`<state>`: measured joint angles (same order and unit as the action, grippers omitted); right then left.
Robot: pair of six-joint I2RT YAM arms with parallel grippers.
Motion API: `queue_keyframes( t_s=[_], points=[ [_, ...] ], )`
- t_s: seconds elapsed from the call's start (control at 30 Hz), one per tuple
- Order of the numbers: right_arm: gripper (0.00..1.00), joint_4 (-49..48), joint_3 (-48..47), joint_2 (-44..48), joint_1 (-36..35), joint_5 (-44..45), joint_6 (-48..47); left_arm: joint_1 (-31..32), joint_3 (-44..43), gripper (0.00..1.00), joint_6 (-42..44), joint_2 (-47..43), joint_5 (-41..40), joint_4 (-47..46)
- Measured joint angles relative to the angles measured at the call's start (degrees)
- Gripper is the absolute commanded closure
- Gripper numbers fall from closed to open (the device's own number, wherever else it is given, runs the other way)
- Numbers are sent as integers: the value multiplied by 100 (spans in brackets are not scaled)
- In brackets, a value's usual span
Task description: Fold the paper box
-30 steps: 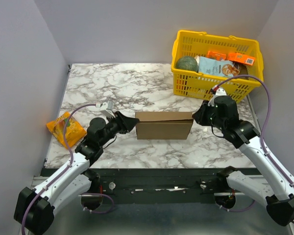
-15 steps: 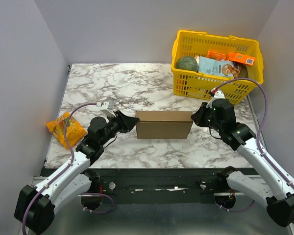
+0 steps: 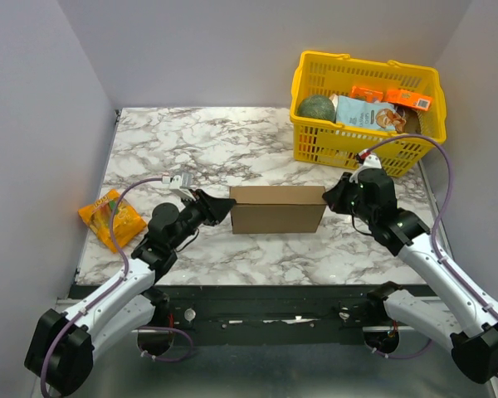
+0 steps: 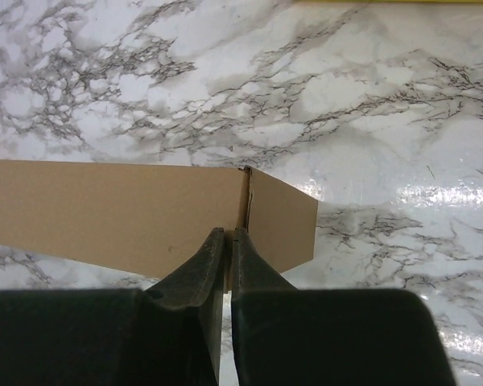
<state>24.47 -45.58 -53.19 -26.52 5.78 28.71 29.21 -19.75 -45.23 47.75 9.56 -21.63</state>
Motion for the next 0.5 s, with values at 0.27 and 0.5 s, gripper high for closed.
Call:
queue_keyframes(
  t_s=[0.27, 0.5],
  points=[
    [77, -286, 63, -129, -4, 52, 107, -22, 133, 83, -9, 103, -96, -289],
    [56, -59, -208, -254, 0, -26, 151, -24, -138, 64, 133, -39, -142, 256]
  ],
)
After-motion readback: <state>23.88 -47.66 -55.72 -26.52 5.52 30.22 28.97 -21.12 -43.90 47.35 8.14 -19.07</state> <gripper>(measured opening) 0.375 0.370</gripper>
